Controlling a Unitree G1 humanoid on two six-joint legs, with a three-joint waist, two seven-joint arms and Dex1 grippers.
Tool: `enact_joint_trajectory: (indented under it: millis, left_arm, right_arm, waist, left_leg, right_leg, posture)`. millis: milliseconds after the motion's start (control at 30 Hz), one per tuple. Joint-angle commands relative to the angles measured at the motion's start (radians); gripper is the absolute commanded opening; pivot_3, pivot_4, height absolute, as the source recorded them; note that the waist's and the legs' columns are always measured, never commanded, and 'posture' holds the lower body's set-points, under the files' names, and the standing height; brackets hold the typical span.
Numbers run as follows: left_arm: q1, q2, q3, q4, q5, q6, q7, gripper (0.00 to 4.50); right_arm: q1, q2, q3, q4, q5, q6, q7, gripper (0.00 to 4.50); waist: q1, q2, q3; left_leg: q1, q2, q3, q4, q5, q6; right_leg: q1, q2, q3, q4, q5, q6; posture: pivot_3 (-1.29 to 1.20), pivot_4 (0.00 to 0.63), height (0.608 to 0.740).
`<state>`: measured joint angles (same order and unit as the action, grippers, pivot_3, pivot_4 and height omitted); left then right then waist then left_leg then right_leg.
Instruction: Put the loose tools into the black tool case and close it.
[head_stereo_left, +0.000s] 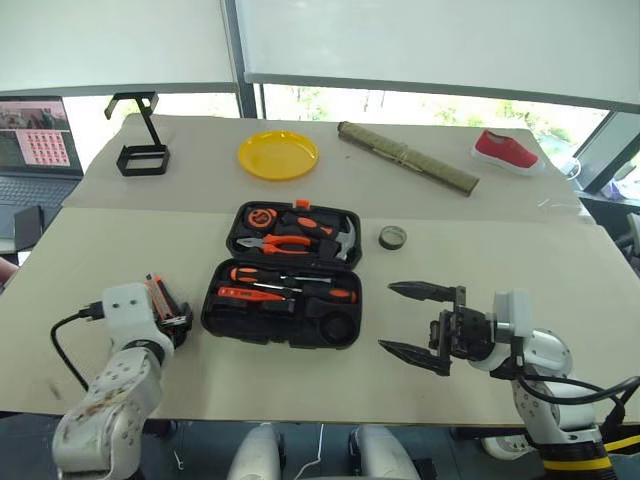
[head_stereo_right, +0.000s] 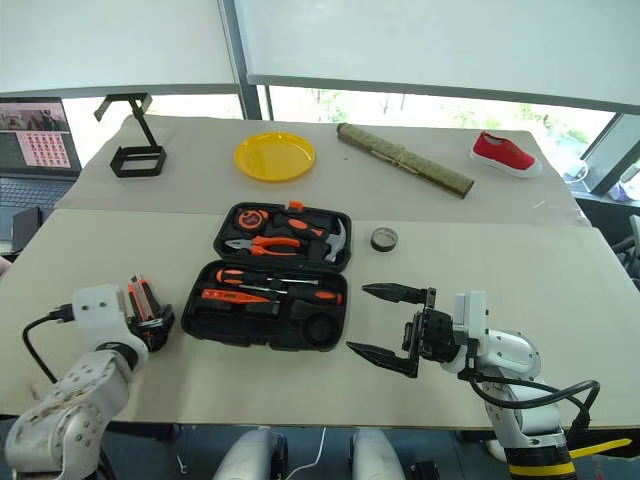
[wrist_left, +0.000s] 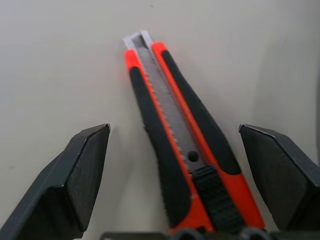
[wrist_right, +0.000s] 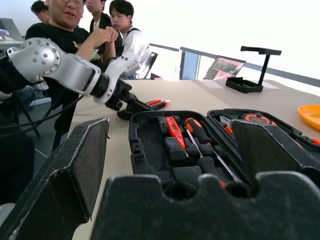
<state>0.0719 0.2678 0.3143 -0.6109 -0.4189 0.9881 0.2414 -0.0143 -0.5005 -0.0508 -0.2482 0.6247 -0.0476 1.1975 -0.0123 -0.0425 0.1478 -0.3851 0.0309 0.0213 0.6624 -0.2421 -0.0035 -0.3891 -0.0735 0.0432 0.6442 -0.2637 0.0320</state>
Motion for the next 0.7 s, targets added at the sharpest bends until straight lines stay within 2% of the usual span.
enact_joint_trajectory:
  millis: [33, 100, 167, 200, 233, 333, 467, 533, 600, 700]
  left_arm:
    - [-0.019, -0.021, -0.008, 0.037, 0.030, 0.026, 0.001, 4.45]
    - [-0.025, -0.029, -0.002, 0.053, 0.043, 0.034, 0.000, 3.86]
    - [-0.028, -0.029, 0.007, 0.061, 0.056, 0.038, -0.003, 3.60]
    - [-0.029, -0.031, 0.012, 0.063, 0.061, 0.037, -0.003, 3.09]
    - [-0.029, -0.027, 0.018, 0.066, 0.064, 0.033, -0.010, 2.87]
    - [-0.021, -0.017, 0.079, 0.081, 0.056, -0.008, -0.045, 1.82]
    - [-0.022, 0.011, 0.163, 0.123, 0.026, -0.143, -0.152, 1.78]
    - [-0.051, 0.071, 0.228, 0.163, -0.037, -0.306, -0.328, 1.78]
    - [-0.067, 0.164, 0.243, 0.207, -0.087, -0.390, -0.517, 1.78]
    - [-0.094, 0.345, 0.178, 0.248, -0.174, -0.520, -0.943, 1.78]
  right_arm:
    - [-0.007, 0.008, -0.004, -0.017, -0.002, -0.020, -0.004, 4.50]
    - [-0.009, 0.013, -0.002, -0.014, -0.006, -0.024, -0.005, 4.50]
    - [-0.009, 0.018, -0.003, -0.013, -0.008, -0.026, -0.006, 4.50]
    - [-0.010, 0.020, -0.004, -0.012, -0.009, -0.026, -0.006, 4.50]
    - [-0.008, 0.021, -0.006, -0.013, -0.010, -0.028, -0.006, 4.50]
    - [-0.003, 0.020, -0.012, -0.014, -0.013, -0.032, -0.008, 4.50]
    - [0.003, 0.016, -0.017, -0.017, -0.017, -0.035, -0.013, 4.50]
    - [0.014, 0.011, -0.025, -0.030, -0.016, -0.031, -0.021, 4.50]
    - [0.025, 0.003, -0.032, -0.045, -0.012, -0.024, -0.026, 4.50]
    - [0.050, -0.023, -0.056, -0.070, 0.000, -0.008, -0.038, 4.50]
  waist:
    - [0.001, 0.001, 0.000]
    - [0.003, 0.001, 0.000]
    - [0.002, 0.002, 0.000]
    - [0.001, 0.002, -0.001]
    - [0.001, 0.003, -0.001]
    - [-0.003, 0.003, -0.001]
    - [-0.007, 0.003, -0.001]
    - [-0.004, 0.003, 0.000]
    - [0.000, -0.001, 0.002]
    - [0.013, 0.000, 0.002]
  left_leg:
    - [0.000, 0.000, 0.000, 0.000, 0.000, 0.000]
    - [0.001, -0.001, 0.000, 0.000, 0.000, 0.000]
    - [0.001, -0.001, 0.000, 0.000, 0.000, 0.000]
    - [0.001, -0.001, 0.000, 0.000, 0.000, 0.000]
    - [0.001, -0.001, 0.000, 0.000, 0.000, 0.000]
    - [0.001, -0.001, 0.000, 0.000, 0.000, 0.000]
    - [0.002, 0.001, 0.000, -0.001, 0.000, 0.000]
    - [0.001, 0.001, 0.000, -0.001, 0.000, 0.000]
    - [-0.001, 0.001, 0.001, -0.001, 0.000, -0.001]
    - [-0.003, 0.001, 0.003, -0.001, 0.001, -0.001]
  right_leg:
    - [0.000, 0.000, 0.000, 0.000, 0.000, 0.000]
    - [0.001, 0.000, 0.000, 0.000, 0.000, 0.000]
    - [0.001, 0.000, 0.000, 0.000, 0.000, 0.000]
    - [0.001, 0.000, 0.000, 0.000, 0.000, 0.000]
    - [0.001, 0.000, 0.000, 0.000, 0.000, 0.000]
    - [0.001, 0.000, 0.000, 0.000, 0.000, 0.000]
    - [0.000, 0.002, 0.000, 0.000, 0.000, -0.001]
    - [0.000, 0.002, 0.000, 0.000, 0.000, -0.001]
    - [-0.002, 0.002, -0.001, 0.000, 0.000, -0.002]
    - [-0.003, 0.000, -0.003, -0.001, 0.000, -0.002]
  posture:
    - [0.00, 0.150, 0.740]
    - [0.00, 0.150, 0.740]
    - [0.00, 0.150, 0.740]
    - [0.00, 0.150, 0.740]
    - [0.00, 0.150, 0.740]
    - [0.00, 0.150, 0.740]
    - [0.00, 0.150, 0.740]
    - [0.00, 0.150, 0.740]
    - [0.00, 0.150, 0.740]
    - [0.00, 0.150, 0.740]
